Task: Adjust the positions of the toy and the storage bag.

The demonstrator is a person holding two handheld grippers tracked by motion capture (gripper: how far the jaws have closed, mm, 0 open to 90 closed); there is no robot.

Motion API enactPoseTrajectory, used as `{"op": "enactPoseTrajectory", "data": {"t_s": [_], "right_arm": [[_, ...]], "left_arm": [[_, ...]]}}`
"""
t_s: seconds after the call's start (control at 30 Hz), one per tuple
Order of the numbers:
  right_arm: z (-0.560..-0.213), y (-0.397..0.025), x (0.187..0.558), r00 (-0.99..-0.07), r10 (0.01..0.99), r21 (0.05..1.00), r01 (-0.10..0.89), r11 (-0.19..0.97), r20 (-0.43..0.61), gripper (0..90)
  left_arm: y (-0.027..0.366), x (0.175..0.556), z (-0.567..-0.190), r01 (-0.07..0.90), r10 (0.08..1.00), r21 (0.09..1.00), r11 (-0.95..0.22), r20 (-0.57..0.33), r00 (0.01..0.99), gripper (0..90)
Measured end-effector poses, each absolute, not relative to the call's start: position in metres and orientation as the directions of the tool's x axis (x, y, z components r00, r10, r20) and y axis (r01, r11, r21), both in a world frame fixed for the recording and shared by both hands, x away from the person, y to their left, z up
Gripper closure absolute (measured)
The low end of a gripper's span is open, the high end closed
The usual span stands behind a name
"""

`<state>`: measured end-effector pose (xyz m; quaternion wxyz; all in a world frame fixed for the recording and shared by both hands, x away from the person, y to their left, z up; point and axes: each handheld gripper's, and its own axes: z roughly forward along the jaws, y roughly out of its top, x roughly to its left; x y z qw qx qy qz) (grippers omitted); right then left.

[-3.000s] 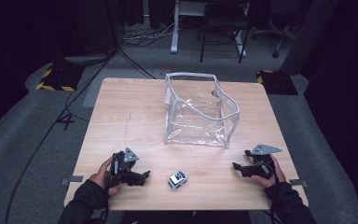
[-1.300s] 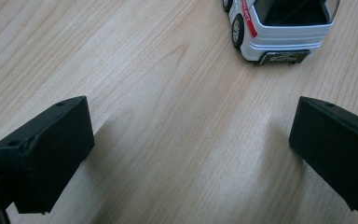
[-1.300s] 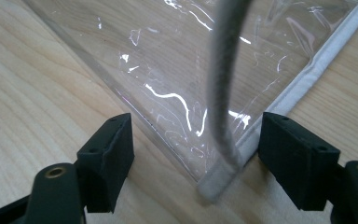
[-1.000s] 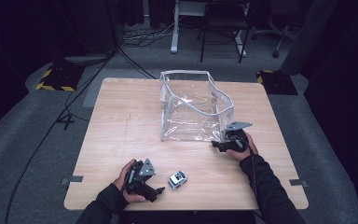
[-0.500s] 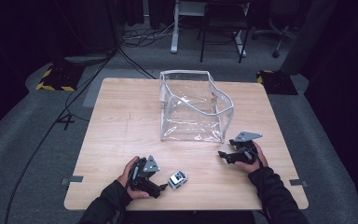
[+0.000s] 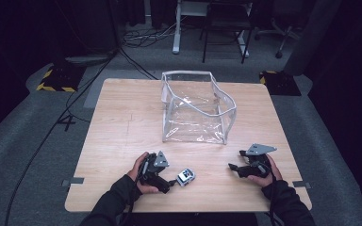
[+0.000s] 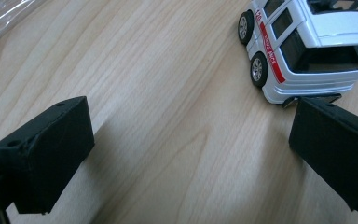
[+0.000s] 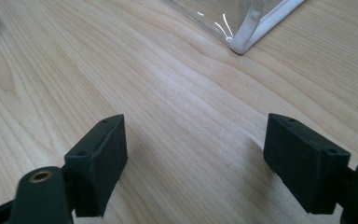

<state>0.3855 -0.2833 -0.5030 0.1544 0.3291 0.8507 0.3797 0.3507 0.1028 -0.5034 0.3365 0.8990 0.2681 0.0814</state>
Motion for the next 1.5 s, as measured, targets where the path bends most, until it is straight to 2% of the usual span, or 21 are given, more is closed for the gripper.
{"op": "enactPoseTrajectory", "data": {"t_s": [0.8, 1.23, 1.5], "right_arm": [[-0.503, -0.283, 0.384, -0.741, 0.671, 0.748, 0.441, 0.496, -0.008, 21.2], [-0.503, -0.256, 0.372, -0.806, 0.591, 0.742, 0.387, 0.548, -0.016, 20.6], [-0.503, -0.232, 0.365, -0.853, 0.522, 0.739, 0.345, 0.579, -0.011, 18.4]], "left_arm": [[0.053, 0.374, -0.502, 0.416, 0.513, 0.631, -0.655, -0.033, 0.858, 0.4], [0.068, 0.372, -0.502, 0.392, 0.498, 0.646, -0.655, -0.022, 0.867, 0.6], [0.105, 0.361, -0.503, 0.428, 0.540, 0.649, -0.629, -0.031, 0.841, 0.6]]}}
